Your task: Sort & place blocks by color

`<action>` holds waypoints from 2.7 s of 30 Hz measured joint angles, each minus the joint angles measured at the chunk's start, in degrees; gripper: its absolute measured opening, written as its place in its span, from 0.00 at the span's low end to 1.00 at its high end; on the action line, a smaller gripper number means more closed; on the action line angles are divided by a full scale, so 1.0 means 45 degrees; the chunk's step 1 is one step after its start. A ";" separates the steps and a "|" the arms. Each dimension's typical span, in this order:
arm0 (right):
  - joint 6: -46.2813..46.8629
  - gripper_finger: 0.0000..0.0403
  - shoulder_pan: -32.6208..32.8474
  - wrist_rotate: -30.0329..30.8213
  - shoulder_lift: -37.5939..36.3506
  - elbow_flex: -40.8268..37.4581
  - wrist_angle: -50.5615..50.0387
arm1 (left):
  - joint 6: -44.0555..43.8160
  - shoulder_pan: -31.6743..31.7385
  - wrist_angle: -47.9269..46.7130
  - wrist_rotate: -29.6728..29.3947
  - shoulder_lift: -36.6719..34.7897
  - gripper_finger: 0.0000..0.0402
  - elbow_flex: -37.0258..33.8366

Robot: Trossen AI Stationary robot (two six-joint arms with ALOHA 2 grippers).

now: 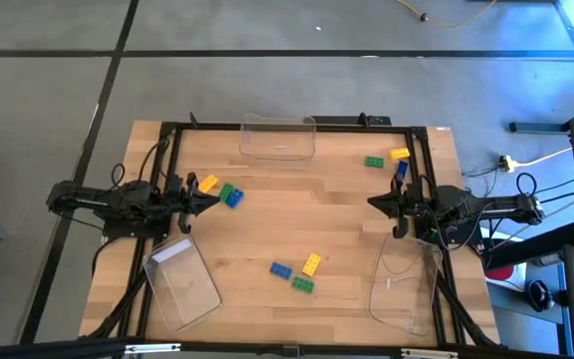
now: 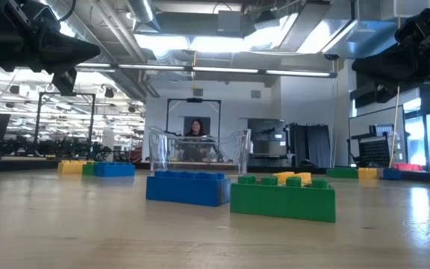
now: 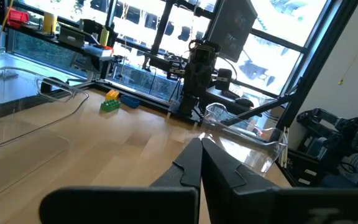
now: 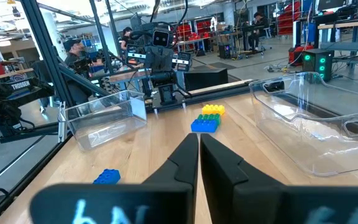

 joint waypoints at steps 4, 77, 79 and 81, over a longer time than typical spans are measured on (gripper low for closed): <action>-0.0005 0.05 0.0000 0.0000 -0.0005 -0.0002 0.0000 | -0.0003 0.0001 -0.0002 0.0003 -0.0001 0.00 0.0000; 1.3078 0.60 -1.0035 0.3496 1.5378 0.7043 -1.0828 | 0.0000 -0.0001 -0.0003 0.0002 -0.0001 0.00 0.0003; 1.3156 0.60 -1.0035 0.3805 1.5378 0.7038 -1.0722 | -0.0004 -0.0002 -0.0003 0.0000 0.0002 0.00 0.0003; 1.3148 0.60 -1.0100 0.3866 1.5378 0.7038 -1.0467 | 0.0000 0.0001 -0.0003 0.0000 0.0002 0.00 0.0003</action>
